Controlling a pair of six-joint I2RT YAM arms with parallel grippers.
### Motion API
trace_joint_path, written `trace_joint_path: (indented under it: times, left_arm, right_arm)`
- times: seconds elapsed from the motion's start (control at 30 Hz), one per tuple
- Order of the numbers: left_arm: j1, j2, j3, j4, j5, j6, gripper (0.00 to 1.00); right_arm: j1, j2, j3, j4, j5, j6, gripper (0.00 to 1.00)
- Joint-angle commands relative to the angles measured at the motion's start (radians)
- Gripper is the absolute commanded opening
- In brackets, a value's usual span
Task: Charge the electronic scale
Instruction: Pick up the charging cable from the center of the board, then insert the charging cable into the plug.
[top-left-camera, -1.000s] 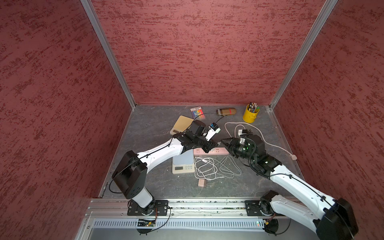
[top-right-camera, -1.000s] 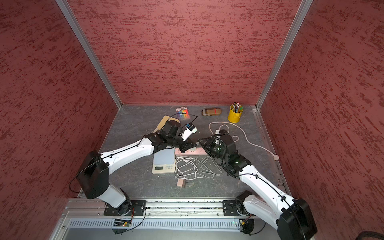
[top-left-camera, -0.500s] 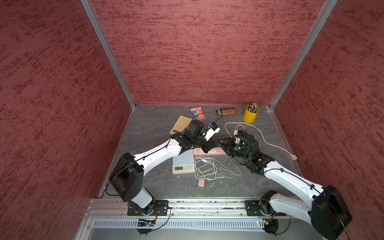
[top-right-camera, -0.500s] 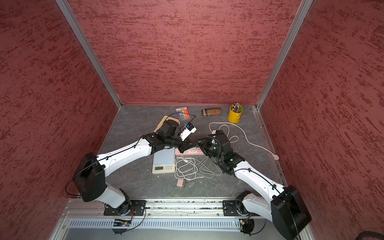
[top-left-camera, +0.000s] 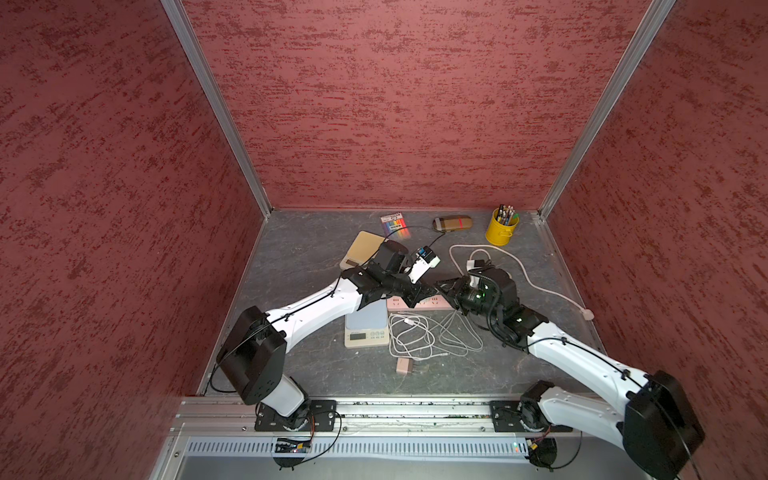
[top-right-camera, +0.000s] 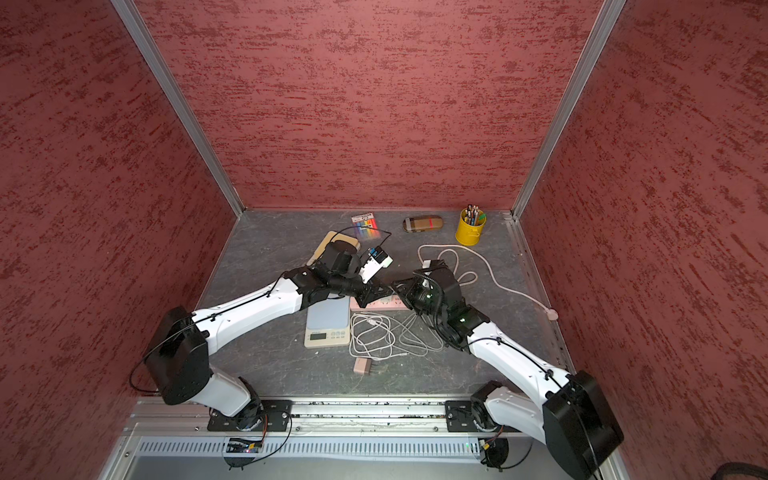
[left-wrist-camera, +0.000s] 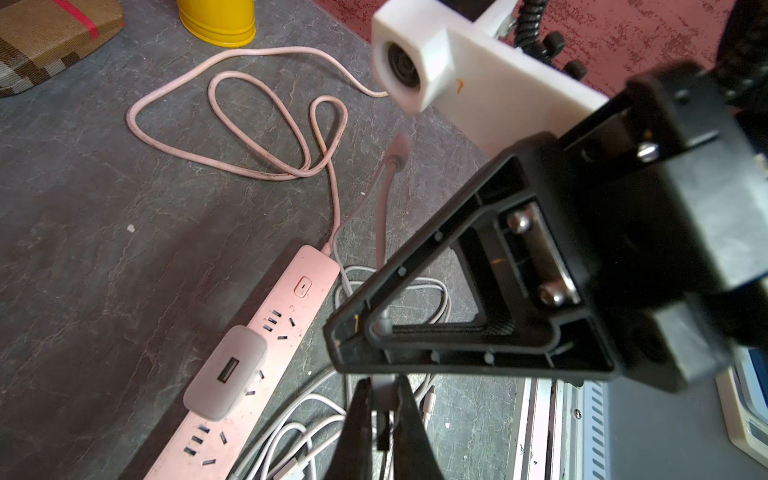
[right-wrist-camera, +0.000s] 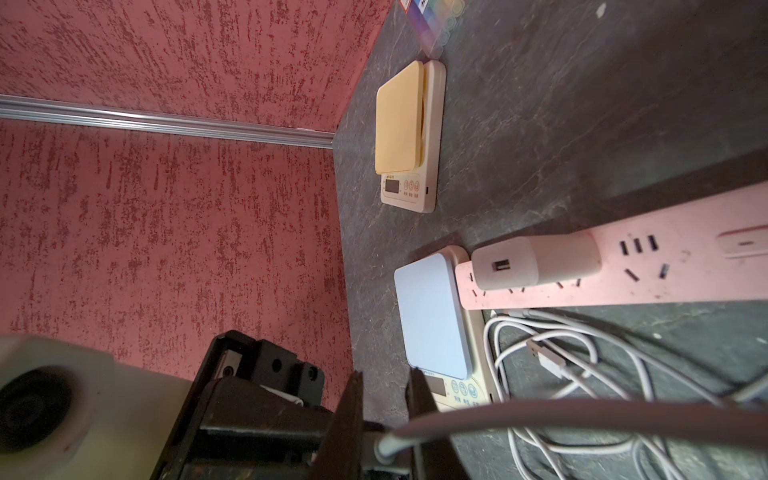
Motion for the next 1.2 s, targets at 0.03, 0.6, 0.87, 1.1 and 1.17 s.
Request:
trace_joint_path:
  times: [0.03, 0.6, 0.87, 1.1, 1.17]
  left_arm:
    - [-0.001, -0.024, -0.009, 0.0, -0.003, 0.023, 0.25]
    - [0.27, -0.049, -0.2, 0.108, 0.121, -0.332, 0.64]
    - [0.301, 0.031, -0.226, 0.125, 0.128, -0.406, 0.63]
    - [0.295, 0.088, -0.231, 0.179, 0.163, -0.461, 0.61]
    - [0.286, 0.099, -0.234, 0.211, 0.177, -0.488, 0.6]
  right_arm:
    - [0.01, -0.001, 0.041, -0.028, 0.039, -0.032, 0.0]
    - [0.134, 0.269, 0.364, -0.226, 0.529, -0.448, 0.0]
    - [0.235, 0.418, 0.474, -0.339, 0.69, -0.497, 0.0]
    - [0.262, 0.46, 0.46, -0.36, 0.746, -0.484, 0.0]
    - [0.267, 0.469, 0.454, -0.361, 0.758, -0.479, 0.0]
